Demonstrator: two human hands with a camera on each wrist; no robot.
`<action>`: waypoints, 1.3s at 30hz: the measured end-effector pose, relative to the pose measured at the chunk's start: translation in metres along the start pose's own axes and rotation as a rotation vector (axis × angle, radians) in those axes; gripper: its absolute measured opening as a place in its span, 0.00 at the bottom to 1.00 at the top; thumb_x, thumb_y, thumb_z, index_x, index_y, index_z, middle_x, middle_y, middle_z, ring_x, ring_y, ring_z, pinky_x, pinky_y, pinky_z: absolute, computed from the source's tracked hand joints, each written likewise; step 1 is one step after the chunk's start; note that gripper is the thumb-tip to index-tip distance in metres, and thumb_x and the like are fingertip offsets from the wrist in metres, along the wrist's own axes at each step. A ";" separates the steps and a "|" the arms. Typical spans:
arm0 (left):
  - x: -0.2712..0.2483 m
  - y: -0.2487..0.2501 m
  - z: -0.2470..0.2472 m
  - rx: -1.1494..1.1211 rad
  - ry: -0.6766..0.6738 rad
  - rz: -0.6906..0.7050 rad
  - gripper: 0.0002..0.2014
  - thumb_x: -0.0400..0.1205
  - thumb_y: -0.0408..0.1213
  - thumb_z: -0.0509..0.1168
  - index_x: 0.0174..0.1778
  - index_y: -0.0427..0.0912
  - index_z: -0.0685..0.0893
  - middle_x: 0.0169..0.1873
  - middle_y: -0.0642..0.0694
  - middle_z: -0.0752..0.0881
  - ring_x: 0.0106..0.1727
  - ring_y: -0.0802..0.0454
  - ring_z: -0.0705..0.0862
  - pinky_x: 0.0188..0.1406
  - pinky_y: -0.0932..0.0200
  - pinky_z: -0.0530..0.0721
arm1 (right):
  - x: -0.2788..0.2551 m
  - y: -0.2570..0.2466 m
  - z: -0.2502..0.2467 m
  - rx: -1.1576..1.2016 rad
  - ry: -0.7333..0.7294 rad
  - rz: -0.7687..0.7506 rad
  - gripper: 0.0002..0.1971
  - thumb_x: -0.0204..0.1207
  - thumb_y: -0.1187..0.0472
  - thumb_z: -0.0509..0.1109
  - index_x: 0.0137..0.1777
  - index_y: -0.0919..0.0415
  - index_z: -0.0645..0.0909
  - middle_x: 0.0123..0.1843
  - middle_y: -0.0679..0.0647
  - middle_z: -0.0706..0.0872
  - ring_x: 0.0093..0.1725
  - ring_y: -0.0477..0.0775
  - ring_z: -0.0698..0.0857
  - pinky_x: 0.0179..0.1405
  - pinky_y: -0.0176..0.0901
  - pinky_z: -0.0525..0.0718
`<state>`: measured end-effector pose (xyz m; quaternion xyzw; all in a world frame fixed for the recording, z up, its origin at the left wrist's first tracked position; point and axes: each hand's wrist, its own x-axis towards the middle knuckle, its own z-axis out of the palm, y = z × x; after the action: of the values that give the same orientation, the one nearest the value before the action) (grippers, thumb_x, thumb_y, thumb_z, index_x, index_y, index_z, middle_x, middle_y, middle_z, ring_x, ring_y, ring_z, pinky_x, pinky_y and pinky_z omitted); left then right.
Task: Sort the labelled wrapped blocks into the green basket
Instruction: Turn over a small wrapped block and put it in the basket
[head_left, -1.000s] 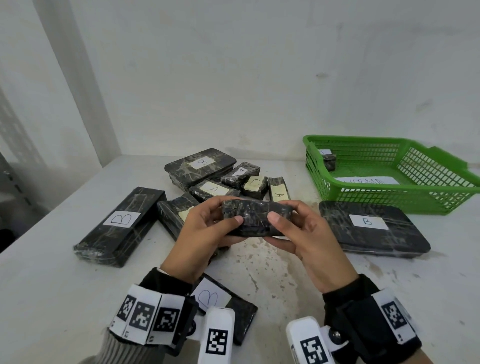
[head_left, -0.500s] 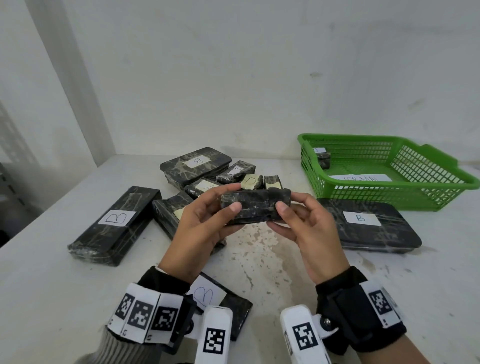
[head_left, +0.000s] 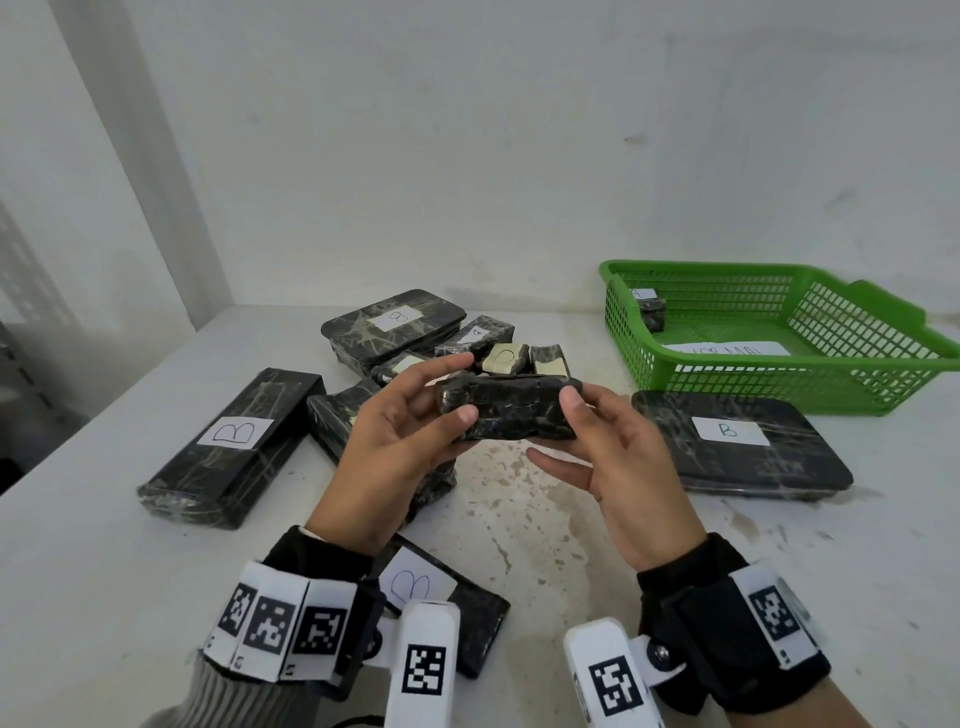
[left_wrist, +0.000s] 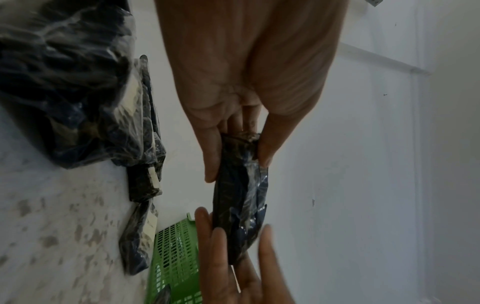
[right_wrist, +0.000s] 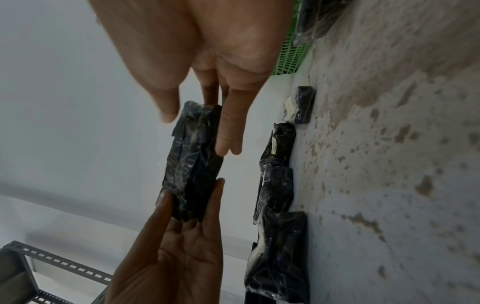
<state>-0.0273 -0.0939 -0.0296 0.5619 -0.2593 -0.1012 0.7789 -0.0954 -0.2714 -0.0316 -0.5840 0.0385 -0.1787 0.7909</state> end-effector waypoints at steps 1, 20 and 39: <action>0.000 0.000 0.001 -0.012 -0.011 -0.003 0.24 0.76 0.31 0.68 0.70 0.43 0.80 0.53 0.42 0.91 0.59 0.43 0.88 0.59 0.50 0.87 | 0.000 0.001 -0.001 0.004 0.022 -0.025 0.20 0.72 0.52 0.72 0.61 0.62 0.83 0.55 0.61 0.90 0.57 0.59 0.90 0.46 0.44 0.90; 0.000 0.000 0.004 0.015 0.020 0.002 0.15 0.76 0.38 0.70 0.57 0.40 0.86 0.53 0.41 0.90 0.56 0.48 0.89 0.56 0.57 0.87 | -0.001 -0.002 0.002 0.190 -0.060 -0.020 0.12 0.67 0.52 0.74 0.46 0.58 0.84 0.50 0.61 0.91 0.53 0.58 0.90 0.54 0.47 0.88; 0.000 0.002 0.009 0.019 0.043 -0.043 0.17 0.77 0.46 0.72 0.54 0.36 0.88 0.49 0.38 0.91 0.53 0.47 0.90 0.52 0.57 0.89 | -0.001 0.000 0.005 0.172 -0.006 0.018 0.25 0.67 0.45 0.72 0.56 0.64 0.86 0.56 0.65 0.90 0.58 0.60 0.89 0.52 0.44 0.89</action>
<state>-0.0322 -0.1006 -0.0261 0.5769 -0.2315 -0.1035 0.7765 -0.0952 -0.2670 -0.0299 -0.5141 0.0256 -0.1725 0.8398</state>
